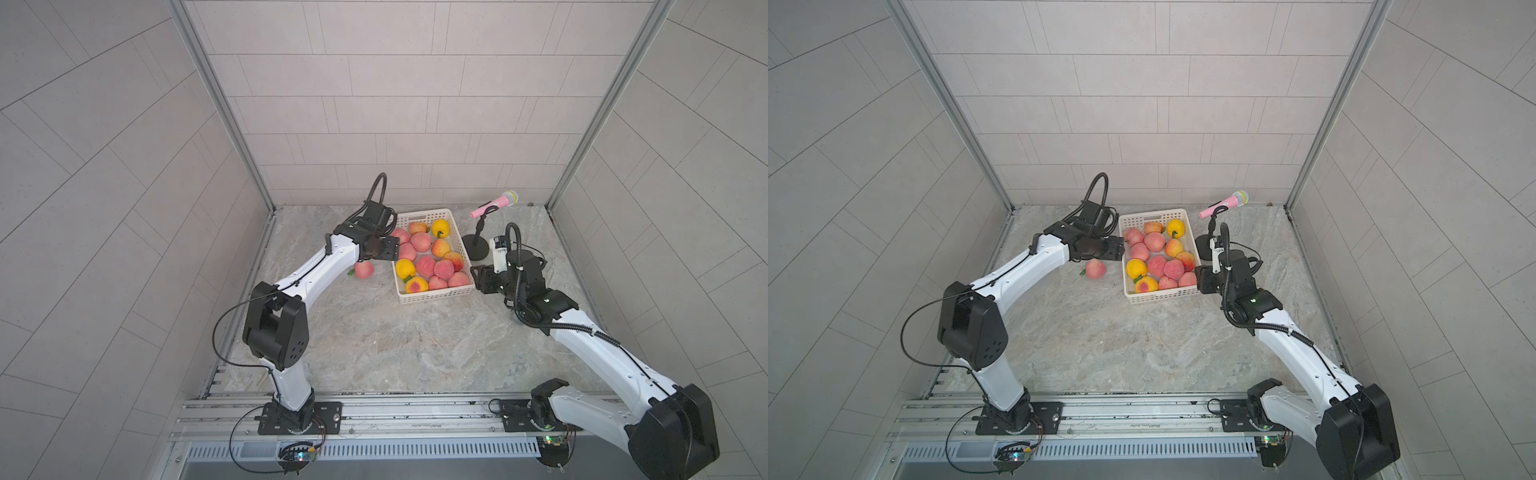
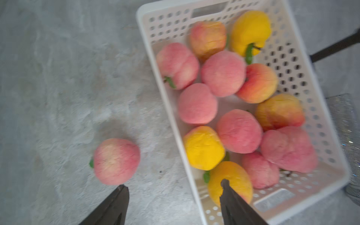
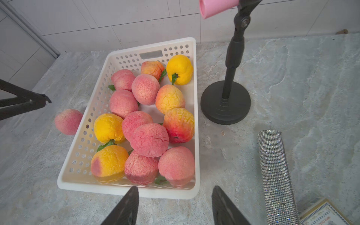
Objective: Put the peaches into the basket
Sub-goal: Pick up the peach from the center of the board.
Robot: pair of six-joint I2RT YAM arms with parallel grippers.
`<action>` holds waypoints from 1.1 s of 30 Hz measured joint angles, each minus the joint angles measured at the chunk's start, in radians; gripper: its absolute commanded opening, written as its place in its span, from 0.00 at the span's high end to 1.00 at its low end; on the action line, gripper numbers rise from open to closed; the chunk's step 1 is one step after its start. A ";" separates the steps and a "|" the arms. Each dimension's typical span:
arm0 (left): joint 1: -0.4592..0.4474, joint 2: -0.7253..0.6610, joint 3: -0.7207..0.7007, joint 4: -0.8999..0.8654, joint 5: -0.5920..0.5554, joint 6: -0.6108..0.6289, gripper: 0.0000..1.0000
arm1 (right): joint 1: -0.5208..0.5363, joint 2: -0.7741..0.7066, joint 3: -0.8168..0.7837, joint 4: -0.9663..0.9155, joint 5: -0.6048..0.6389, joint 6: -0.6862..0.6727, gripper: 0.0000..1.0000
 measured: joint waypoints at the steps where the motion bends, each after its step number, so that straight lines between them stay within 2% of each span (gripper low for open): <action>1: 0.025 0.000 -0.016 0.000 -0.001 0.000 0.15 | 0.002 0.003 0.000 0.005 -0.020 -0.002 0.39; 6: 0.143 0.002 -0.080 -0.002 0.031 -0.013 0.07 | 0.046 0.042 0.000 0.037 -0.112 -0.012 0.38; 9: 0.173 0.010 -0.099 0.012 0.058 -0.038 0.06 | 0.069 0.068 0.000 0.039 -0.141 -0.020 0.38; 15: 0.145 0.029 -0.132 0.051 0.045 -0.156 0.07 | 0.077 0.093 0.000 0.042 -0.161 -0.028 0.37; 20: 0.106 0.077 -0.127 0.078 0.013 -0.229 0.12 | 0.077 0.097 0.000 0.044 -0.163 -0.032 0.37; 26: 0.105 0.159 -0.095 0.086 -0.019 -0.279 0.14 | 0.077 0.097 0.000 0.045 -0.163 -0.035 0.37; 33: 0.107 0.190 -0.062 0.086 -0.039 -0.291 0.17 | 0.078 0.097 0.000 0.046 -0.163 -0.036 0.37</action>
